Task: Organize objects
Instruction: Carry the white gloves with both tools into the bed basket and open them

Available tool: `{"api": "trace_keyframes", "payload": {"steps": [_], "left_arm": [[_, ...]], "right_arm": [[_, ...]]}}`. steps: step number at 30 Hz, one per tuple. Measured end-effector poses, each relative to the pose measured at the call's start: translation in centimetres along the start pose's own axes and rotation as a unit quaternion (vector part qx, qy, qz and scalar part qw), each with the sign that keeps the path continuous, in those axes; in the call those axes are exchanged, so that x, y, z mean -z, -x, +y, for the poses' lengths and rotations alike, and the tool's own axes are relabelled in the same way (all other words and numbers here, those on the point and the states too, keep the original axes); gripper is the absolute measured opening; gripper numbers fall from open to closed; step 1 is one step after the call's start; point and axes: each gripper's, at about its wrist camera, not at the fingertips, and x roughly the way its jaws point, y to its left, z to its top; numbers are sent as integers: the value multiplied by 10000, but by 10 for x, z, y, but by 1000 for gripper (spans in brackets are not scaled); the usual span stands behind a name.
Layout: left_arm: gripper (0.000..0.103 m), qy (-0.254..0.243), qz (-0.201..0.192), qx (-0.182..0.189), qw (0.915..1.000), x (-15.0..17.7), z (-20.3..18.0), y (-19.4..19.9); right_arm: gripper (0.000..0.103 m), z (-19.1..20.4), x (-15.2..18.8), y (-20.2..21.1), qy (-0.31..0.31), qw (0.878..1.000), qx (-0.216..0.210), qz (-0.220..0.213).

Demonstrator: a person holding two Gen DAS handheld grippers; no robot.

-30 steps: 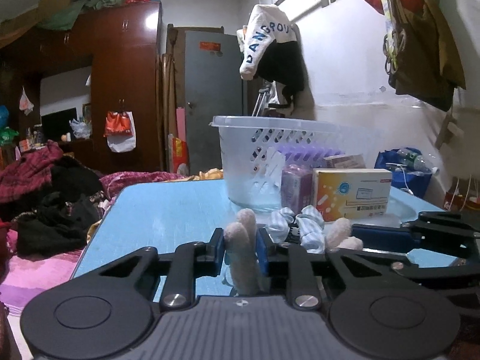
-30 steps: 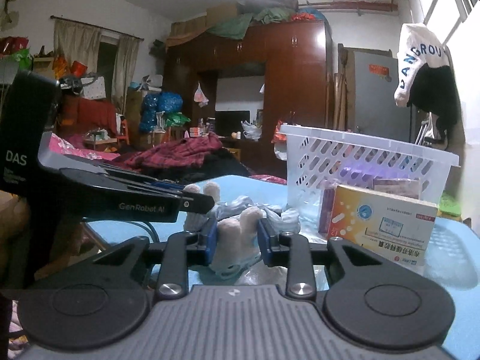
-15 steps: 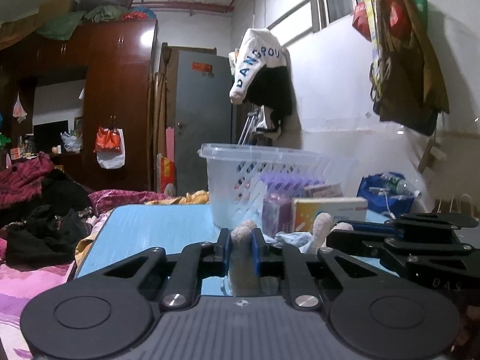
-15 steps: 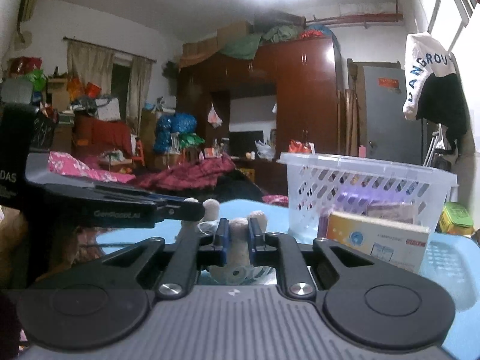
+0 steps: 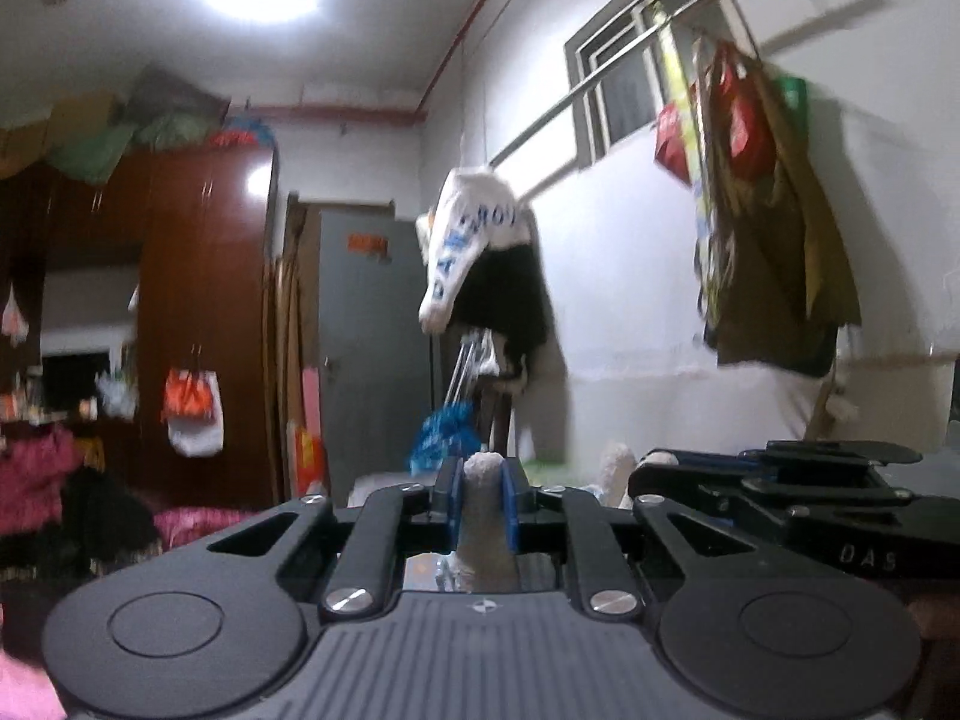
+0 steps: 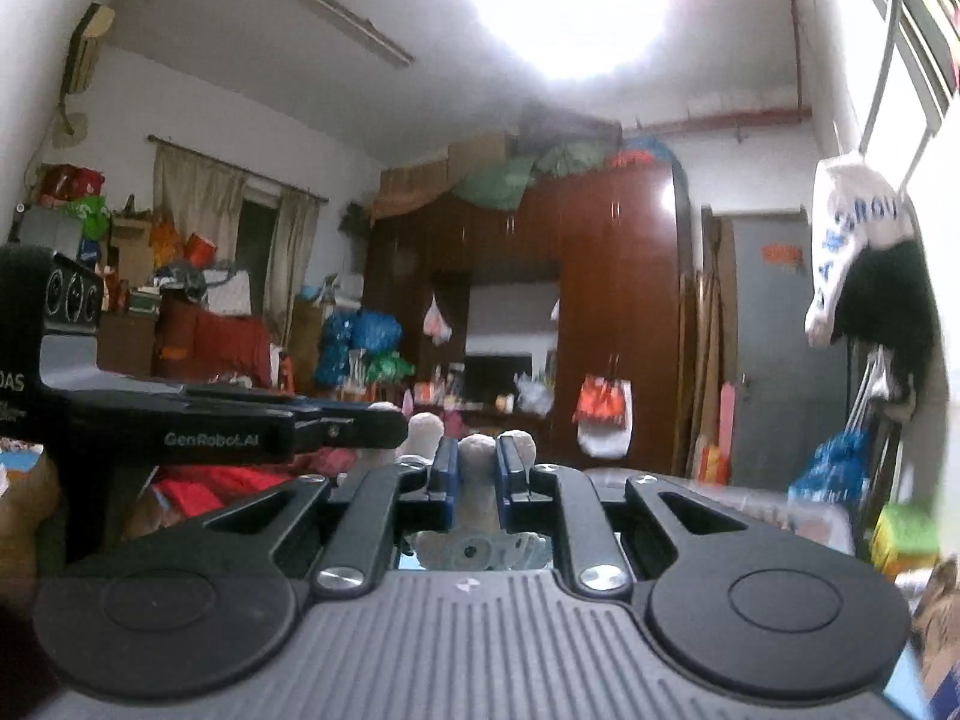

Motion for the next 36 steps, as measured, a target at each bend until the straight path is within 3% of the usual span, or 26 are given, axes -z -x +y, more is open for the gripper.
{"api": "trace_keyframes", "payload": {"steps": [5, 11, 15, 21, 29, 36], "left_arm": [[17, -168, -156, 17, 9997, -40, -16, -28], [17, -190, 136, -144, 9996, -60, -17, -87], [17, 30, 559, -240, 9981, -47, -3, -146], [16, 429, 1265, -325, 9905, 0, 19, -220], [16, 494, 1897, -358, 9799, 28, 24, -254], [17, 432, 2122, -309, 9758, 35, 14, -260]], "right_arm": [[14, -11, -26, -17, 246, 9993, 269, -101], [14, -37, -27, -63, 517, 9966, 602, 202], [14, -56, -5, -105, 679, 9925, 811, 609], [14, -72, 37, -155, 892, 9810, 1104, 1321], [14, -85, 54, -163, 543, 9733, 1221, 1868], [14, -104, 57, -158, 186, 9655, 1253, 2274]]}}
